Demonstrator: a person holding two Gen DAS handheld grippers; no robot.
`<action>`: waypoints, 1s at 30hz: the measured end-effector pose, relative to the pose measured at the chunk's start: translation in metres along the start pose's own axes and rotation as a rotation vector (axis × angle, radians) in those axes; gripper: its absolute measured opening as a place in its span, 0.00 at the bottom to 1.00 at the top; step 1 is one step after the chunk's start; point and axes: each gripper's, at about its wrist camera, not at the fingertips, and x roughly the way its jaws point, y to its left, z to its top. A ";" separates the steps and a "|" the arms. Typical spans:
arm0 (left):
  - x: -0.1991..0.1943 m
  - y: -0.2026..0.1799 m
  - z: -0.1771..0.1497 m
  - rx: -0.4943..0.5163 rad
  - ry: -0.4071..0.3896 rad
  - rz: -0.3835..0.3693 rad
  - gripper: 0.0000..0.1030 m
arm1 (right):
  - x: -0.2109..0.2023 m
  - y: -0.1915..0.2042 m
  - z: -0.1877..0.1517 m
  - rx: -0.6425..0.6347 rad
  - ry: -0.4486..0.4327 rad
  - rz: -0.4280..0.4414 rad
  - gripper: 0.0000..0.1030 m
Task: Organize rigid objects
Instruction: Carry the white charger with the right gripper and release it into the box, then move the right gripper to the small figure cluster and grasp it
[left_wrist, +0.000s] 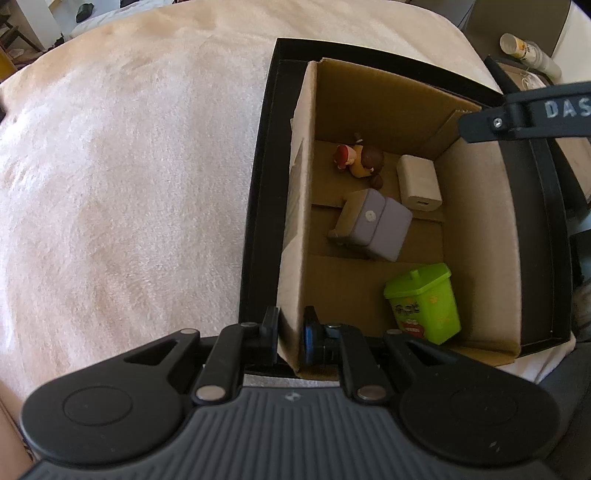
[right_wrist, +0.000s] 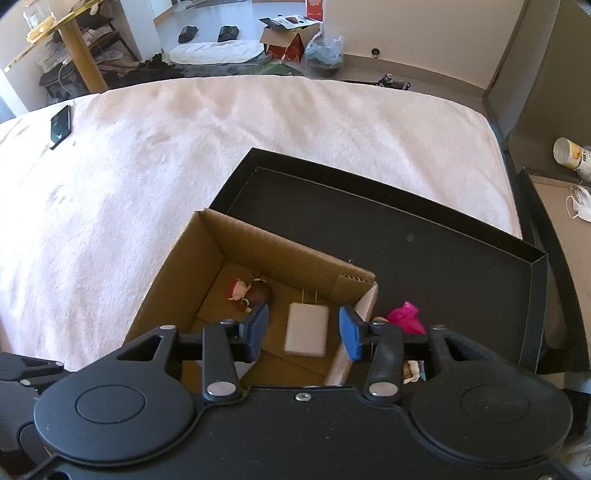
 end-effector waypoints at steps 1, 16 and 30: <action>0.000 -0.001 0.000 0.001 0.001 0.001 0.12 | -0.001 -0.002 0.000 0.007 -0.003 0.005 0.42; -0.002 -0.013 -0.002 0.038 0.001 0.065 0.12 | -0.015 -0.037 -0.008 0.077 -0.045 0.030 0.42; 0.002 -0.024 -0.001 0.075 0.004 0.129 0.12 | -0.012 -0.087 -0.019 0.119 -0.049 0.005 0.42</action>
